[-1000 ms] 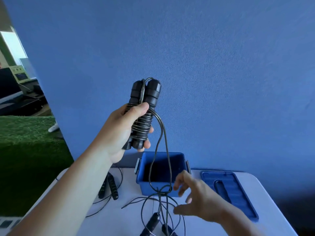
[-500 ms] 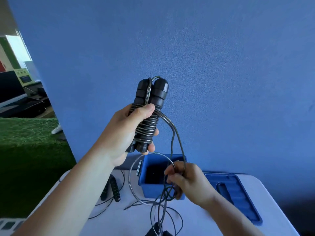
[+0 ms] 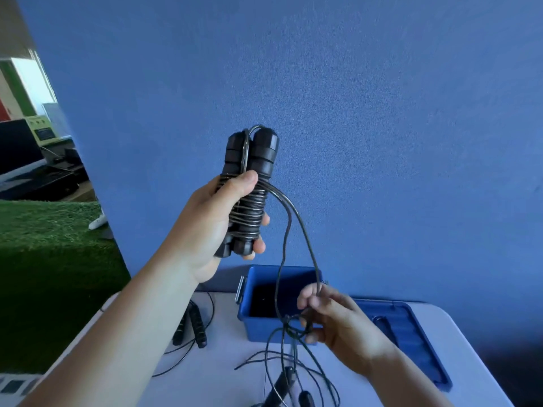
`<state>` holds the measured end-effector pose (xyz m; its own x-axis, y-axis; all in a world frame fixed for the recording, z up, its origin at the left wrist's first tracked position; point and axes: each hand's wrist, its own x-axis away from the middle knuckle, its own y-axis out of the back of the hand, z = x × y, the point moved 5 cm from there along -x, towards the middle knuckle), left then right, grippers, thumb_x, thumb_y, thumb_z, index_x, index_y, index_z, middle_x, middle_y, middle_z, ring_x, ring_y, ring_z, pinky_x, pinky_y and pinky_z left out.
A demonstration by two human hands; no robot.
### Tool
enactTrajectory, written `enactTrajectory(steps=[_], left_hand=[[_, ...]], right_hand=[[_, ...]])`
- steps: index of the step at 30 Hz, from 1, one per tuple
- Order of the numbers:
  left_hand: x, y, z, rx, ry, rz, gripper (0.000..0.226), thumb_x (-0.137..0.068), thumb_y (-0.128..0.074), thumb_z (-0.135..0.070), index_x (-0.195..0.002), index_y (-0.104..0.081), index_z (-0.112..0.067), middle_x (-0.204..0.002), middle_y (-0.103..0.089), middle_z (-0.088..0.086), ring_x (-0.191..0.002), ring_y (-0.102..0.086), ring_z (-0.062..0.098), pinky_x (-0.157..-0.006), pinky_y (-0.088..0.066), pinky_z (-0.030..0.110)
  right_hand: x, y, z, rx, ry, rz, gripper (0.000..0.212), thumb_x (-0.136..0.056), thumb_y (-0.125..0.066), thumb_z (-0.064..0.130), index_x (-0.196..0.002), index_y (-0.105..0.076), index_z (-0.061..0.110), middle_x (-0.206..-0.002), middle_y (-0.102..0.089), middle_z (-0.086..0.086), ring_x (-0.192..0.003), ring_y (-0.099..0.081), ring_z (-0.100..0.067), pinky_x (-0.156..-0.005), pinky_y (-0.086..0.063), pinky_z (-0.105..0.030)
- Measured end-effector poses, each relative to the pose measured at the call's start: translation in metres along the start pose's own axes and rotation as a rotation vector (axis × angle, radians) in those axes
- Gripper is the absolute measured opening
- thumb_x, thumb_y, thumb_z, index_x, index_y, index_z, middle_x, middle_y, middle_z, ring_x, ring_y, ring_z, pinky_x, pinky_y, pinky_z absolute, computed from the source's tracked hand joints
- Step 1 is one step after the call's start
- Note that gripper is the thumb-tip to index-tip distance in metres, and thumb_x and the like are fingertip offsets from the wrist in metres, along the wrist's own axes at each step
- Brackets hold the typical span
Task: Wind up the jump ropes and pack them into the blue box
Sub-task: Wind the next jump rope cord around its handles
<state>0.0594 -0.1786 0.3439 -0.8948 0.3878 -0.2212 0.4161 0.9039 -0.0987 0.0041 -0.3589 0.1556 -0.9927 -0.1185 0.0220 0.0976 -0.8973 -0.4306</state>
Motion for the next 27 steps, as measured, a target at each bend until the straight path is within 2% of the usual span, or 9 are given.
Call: enactTrajectory(steps=[3, 6, 8, 11, 15, 17, 20, 23, 27], left_hand=[[0.000, -0.001, -0.003, 0.002, -0.008, 0.012, 0.043, -0.074, -0.064, -0.049, -0.098, -0.060, -0.014, -0.072, -0.065, 0.015, -0.044, -0.057, 0.030, -0.051, -0.045, 0.034], [0.000, -0.004, -0.003, -0.007, -0.010, 0.028, 0.042, -0.073, -0.065, -0.049, -0.096, -0.059, -0.014, -0.073, -0.065, 0.016, -0.044, -0.057, 0.030, -0.050, -0.045, 0.034], [0.001, -0.005, -0.002, -0.012, -0.006, 0.027, 0.043, -0.073, -0.065, -0.049, -0.096, -0.059, -0.014, -0.073, -0.065, 0.016, -0.045, -0.057, 0.031, -0.050, -0.045, 0.034], [0.000, -0.005, 0.000, -0.001, 0.003, 0.020, 0.043, -0.073, -0.065, -0.050, -0.096, -0.060, -0.014, -0.073, -0.065, 0.016, -0.045, -0.057, 0.030, -0.052, -0.045, 0.034], [-0.001, -0.001, -0.001, 0.008, -0.010, -0.005, 0.046, -0.073, -0.065, -0.049, -0.100, -0.059, -0.013, -0.071, -0.065, 0.015, -0.044, -0.057, 0.029, -0.051, -0.045, 0.033], [-0.002, 0.002, -0.001, 0.011, -0.009, -0.019, 0.046, -0.074, -0.066, -0.050, -0.101, -0.059, -0.013, -0.070, -0.066, 0.014, -0.044, -0.057, 0.029, -0.050, -0.045, 0.033], [-0.004, 0.008, 0.000, 0.025, -0.010, -0.043, 0.043, -0.083, -0.072, -0.048, -0.102, -0.058, -0.012, -0.071, -0.066, 0.014, -0.044, -0.057, 0.030, -0.047, -0.046, 0.032], [-0.005, 0.014, -0.001, 0.028, -0.027, -0.065, 0.041, -0.082, -0.063, -0.049, -0.101, -0.060, -0.013, -0.072, -0.066, 0.015, -0.044, -0.058, 0.031, -0.047, -0.047, 0.032], [-0.004, 0.016, -0.001, 0.023, -0.037, -0.080, 0.038, -0.084, -0.064, -0.048, -0.100, -0.061, -0.013, -0.071, -0.067, 0.015, -0.045, -0.058, 0.031, -0.047, -0.047, 0.032]], right_hand=[[0.001, 0.005, -0.008, 0.050, -0.004, 0.009, 0.030, -0.083, -0.056, 0.019, -0.105, -0.068, 0.003, -0.111, -0.066, -0.016, -0.084, -0.062, -0.029, -0.064, -0.053, -0.037], [0.002, 0.005, -0.015, 0.316, -0.063, 0.005, 0.037, -0.079, -0.045, 0.006, -0.104, -0.072, 0.001, -0.114, -0.069, -0.021, -0.091, -0.066, -0.026, -0.072, -0.055, -0.040], [0.002, -0.002, -0.018, 0.450, -0.063, 0.051, 0.039, -0.077, -0.045, 0.000, -0.101, -0.075, 0.006, -0.114, -0.069, -0.020, -0.090, -0.067, -0.023, -0.074, -0.058, -0.039], [0.003, -0.011, -0.021, 0.605, 0.023, 0.115, 0.042, -0.085, -0.057, -0.010, -0.101, -0.079, 0.021, -0.102, -0.070, 0.003, -0.079, -0.066, -0.018, -0.070, -0.061, -0.040], [0.005, -0.022, -0.015, 0.833, 0.233, 0.202, 0.038, -0.086, -0.068, -0.006, -0.098, -0.081, 0.028, -0.102, -0.066, -0.001, -0.089, -0.066, -0.033, -0.072, -0.059, -0.051], [0.006, -0.026, -0.012, 0.852, 0.253, 0.237, 0.035, -0.083, -0.071, -0.006, -0.096, -0.082, 0.024, -0.100, -0.064, -0.002, -0.088, -0.066, -0.029, -0.073, -0.058, -0.042], [0.009, -0.022, -0.010, 0.741, 0.197, 0.173, 0.011, -0.087, -0.075, 0.007, -0.087, -0.080, 0.017, -0.093, -0.064, -0.001, -0.079, -0.066, -0.026, -0.070, -0.058, -0.046], [0.007, -0.001, -0.017, 0.656, 0.082, -0.023, 0.034, -0.095, -0.053, -0.006, -0.077, -0.071, 0.016, -0.073, -0.062, 0.007, -0.062, -0.060, -0.019, -0.059, -0.055, -0.046], [0.009, 0.003, -0.022, 0.598, 0.014, 0.001, 0.039, -0.087, -0.040, -0.013, -0.081, -0.069, 0.013, -0.069, -0.060, 0.006, -0.064, -0.056, -0.016, -0.067, -0.055, -0.045]])
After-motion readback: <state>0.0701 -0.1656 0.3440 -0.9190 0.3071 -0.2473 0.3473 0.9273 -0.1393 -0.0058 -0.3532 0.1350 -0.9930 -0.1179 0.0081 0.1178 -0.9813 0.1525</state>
